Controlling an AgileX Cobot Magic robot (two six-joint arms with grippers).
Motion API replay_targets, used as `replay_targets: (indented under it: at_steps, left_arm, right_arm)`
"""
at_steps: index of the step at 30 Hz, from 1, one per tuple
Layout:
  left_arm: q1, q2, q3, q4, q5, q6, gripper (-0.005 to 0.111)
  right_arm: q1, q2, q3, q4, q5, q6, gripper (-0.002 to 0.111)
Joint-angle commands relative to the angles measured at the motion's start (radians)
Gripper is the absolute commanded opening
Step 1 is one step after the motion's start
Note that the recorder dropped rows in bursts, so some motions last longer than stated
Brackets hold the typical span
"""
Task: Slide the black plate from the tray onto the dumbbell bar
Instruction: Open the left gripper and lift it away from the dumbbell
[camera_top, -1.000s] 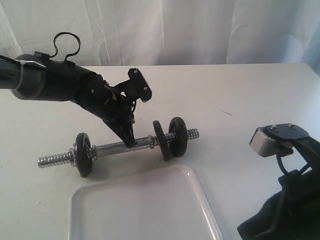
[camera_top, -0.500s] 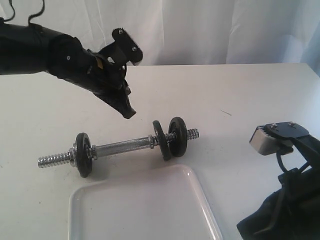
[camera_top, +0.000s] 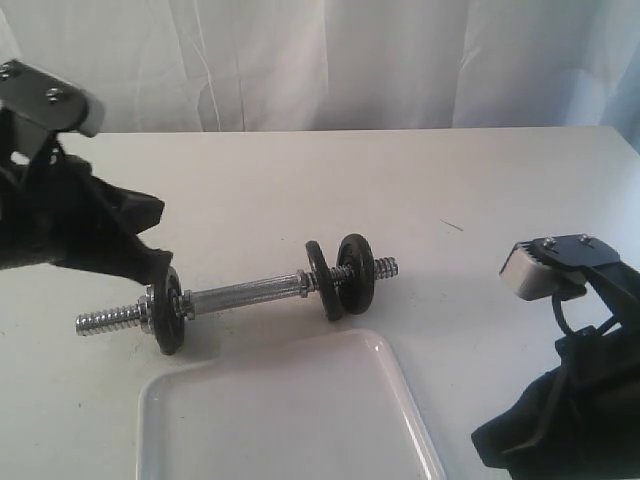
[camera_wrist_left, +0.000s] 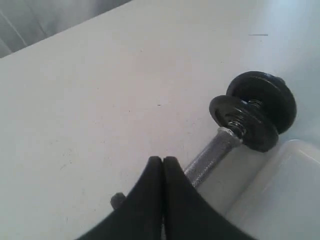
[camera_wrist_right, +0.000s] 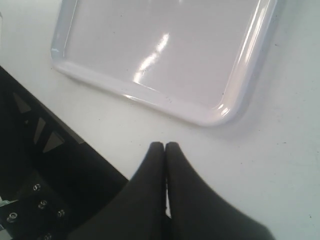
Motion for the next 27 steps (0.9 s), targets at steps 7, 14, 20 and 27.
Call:
replay_targets:
  at_steps: [7,14,20,27]
  left_arm:
    - [0.002,-0.62,0.311,-0.008,0.078,-0.145,0.0]
    - [0.002,-0.736,0.343,-0.008,0.172,-0.145,0.0]
    - [0.002,-0.735,0.343,-0.008,0.177,-0.145,0.0]
    - [0.002,-0.735,0.343,-0.008,0.177,-0.145,0.0]
  right_arm:
    - [-0.002,-0.006,0.004,0.007,-0.001,-0.015,0.0]
    - [-0.002,-0.006,0.004,0.007,-0.006,-0.015,0.0]
    - [-0.002,-0.002,0.004,0.007,-0.006,-0.015,0.0]
    - [-0.002,-0.002,0.004,-0.022,-0.023,-0.069,0.0]
